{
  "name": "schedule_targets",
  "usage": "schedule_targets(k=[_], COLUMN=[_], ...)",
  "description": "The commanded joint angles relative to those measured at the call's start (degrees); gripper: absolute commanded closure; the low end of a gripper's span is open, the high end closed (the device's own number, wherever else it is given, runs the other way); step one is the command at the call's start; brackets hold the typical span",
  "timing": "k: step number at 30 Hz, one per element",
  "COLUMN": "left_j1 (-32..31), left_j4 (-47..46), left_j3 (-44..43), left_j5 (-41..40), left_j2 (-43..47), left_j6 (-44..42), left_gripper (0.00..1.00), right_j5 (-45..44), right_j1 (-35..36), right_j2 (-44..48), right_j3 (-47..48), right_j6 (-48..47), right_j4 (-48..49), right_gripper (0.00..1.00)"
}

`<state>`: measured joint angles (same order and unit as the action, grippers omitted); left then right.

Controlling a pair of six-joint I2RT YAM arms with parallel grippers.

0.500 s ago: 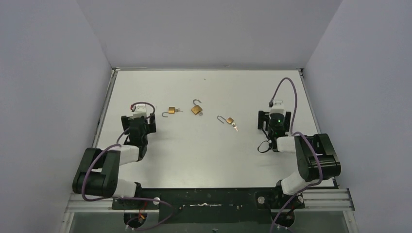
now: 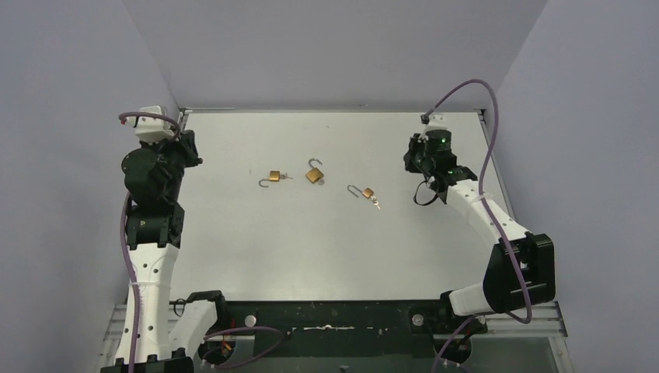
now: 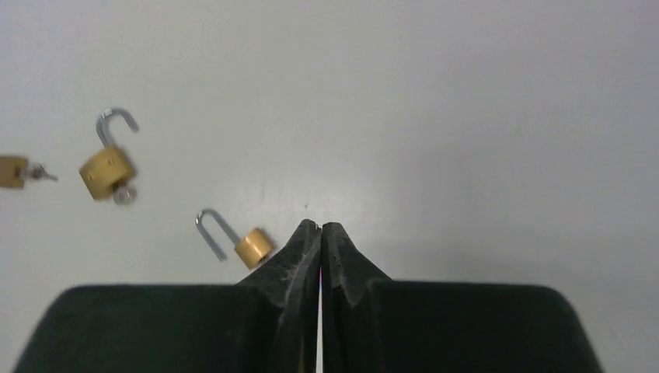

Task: Lock with the key
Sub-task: Pick up the lock from the center of the board.

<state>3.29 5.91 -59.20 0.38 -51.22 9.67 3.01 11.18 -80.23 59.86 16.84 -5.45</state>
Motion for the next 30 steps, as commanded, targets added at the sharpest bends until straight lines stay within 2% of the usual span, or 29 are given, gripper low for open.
schedule_targets(k=[1, 2, 3, 4, 5, 6, 7, 8, 13, 16, 20, 24, 30], left_j1=[1.4, 1.4, 1.4, 1.3, 1.4, 1.6, 1.8, 2.0, 1.6, 1.9, 1.8, 1.6, 1.5], left_j4=[12.2, 12.9, 13.5, 14.1, 15.2, 16.5, 18.0, 20.6, 33.7, 40.6, 35.2, 35.3, 33.5], left_j3=[-1.4, -2.2, -2.6, -2.9, -3.5, -4.4, -5.5, -7.5, -16.7, -19.1, -12.8, -12.0, -9.7], left_j5=[9.8, 10.0, 9.7, 9.0, 7.0, 5.7, 7.1, 9.8, 18.7, 19.4, 21.2, 17.7, 13.2], left_j2=[-2.3, -2.7, -3.1, -3.5, -4.1, -4.9, -6.3, -8.1, -20.7, -27.6, -27.2, -27.7, -26.2], left_j6=[-0.8, -1.5, -1.8, -1.5, -0.4, 0.7, 0.3, -0.8, -0.3, 2.0, 3.7, 5.9, 5.7], left_gripper=[1.00, 1.00, 1.00, 1.00, 0.90, 0.27, 0.06, 0.03, 0.03, 0.03, 0.03, 0.03, 0.03], right_j5=[-2.1, -5.0, -7.0, -9.2, -11.7, -13.7, -15.0, -14.4, -9.9, -8.1, -0.8, 5.2, 6.3], right_j1=[7.0, 9.1, 11.6, 13.9, 17.3, 19.2, 20.2, 20.6, 20.1, 19.5, 16.2, 13.4, 13.3], right_j2=[0.4, -0.7, -2.7, -5.2, -8.3, -11.3, -13.8, -15.7, -22.8, -25.2, -24.1, -24.7, -27.5], right_j3=[0.8, 2.9, 5.1, 7.9, 10.5, 13.4, 15.6, 16.9, 20.4, 21.0, 16.8, 16.2, 16.6], right_j6=[-0.5, -2.5, -5.3, -7.4, -9.7, -11.6, -12.9, -13.7, -16.3, -18.7, -18.2, -17.6, -17.2], right_j4=[-5.7, -7.0, -9.0, -11.2, -13.6, -16.2, -17.9, -18.6, -20.6, -22.6, -19.0, -17.8, -18.1], right_gripper=[1.00, 1.00, 0.71, 0.34, 0.10, 0.02, 0.00, 0.00, 0.02, 0.05, 0.05, 0.06, 0.12])
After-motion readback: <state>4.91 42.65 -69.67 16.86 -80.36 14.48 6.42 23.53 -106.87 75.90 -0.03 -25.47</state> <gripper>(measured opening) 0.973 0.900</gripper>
